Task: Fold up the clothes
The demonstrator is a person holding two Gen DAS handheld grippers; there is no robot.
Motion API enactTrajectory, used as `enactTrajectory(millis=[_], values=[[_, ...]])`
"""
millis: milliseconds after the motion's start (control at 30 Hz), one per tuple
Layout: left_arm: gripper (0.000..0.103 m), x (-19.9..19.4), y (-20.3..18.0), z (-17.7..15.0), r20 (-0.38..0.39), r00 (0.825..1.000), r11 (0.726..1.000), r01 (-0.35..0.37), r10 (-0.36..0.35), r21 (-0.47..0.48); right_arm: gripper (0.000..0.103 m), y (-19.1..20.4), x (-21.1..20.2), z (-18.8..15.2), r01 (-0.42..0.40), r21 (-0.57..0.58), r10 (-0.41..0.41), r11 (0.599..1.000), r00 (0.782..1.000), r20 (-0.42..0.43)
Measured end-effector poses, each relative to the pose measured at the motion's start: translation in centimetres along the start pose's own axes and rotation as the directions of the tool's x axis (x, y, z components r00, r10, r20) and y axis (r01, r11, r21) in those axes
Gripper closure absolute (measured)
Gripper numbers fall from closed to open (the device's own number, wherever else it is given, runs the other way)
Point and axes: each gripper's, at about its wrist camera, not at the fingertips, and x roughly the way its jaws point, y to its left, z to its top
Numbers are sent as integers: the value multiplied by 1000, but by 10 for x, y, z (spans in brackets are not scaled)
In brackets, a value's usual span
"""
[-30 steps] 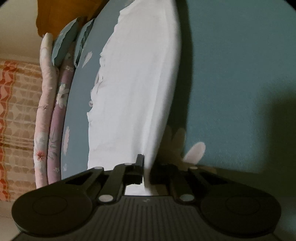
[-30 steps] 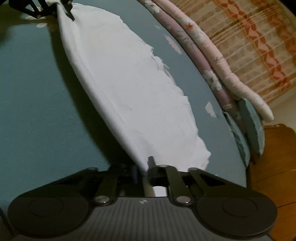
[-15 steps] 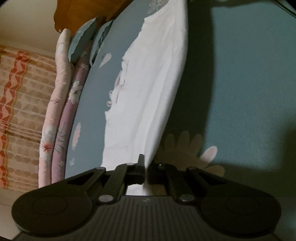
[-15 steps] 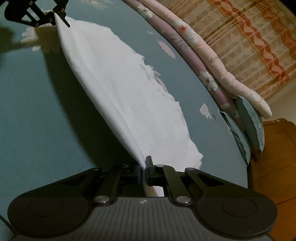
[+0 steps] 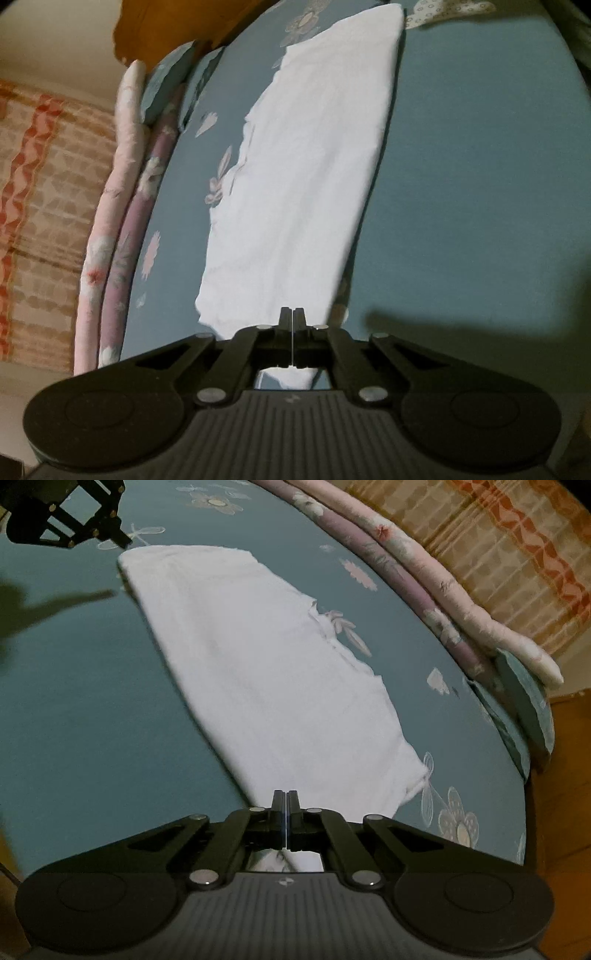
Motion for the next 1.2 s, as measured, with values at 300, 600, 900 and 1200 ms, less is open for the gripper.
enactTrajectory(millis=[300,600,900,1200], values=[[58,8,-19,-3,-38,996,992,-82,86,97,76,21,-18,-2,59,-17,-58,998,998,24],[54,49,-35,2,-29,996,985,-79,84,150,50,41,28,8,55,-78,-53,995,998,20],[50,61,-29,7,30,992,983,-126,123,135,39,45,65,19,110,-152,-106,982,994,34],[40,62,-16,-4,18,990,986,-143,142,82,32,34,77,14,181,-228,-179,957,983,29]])
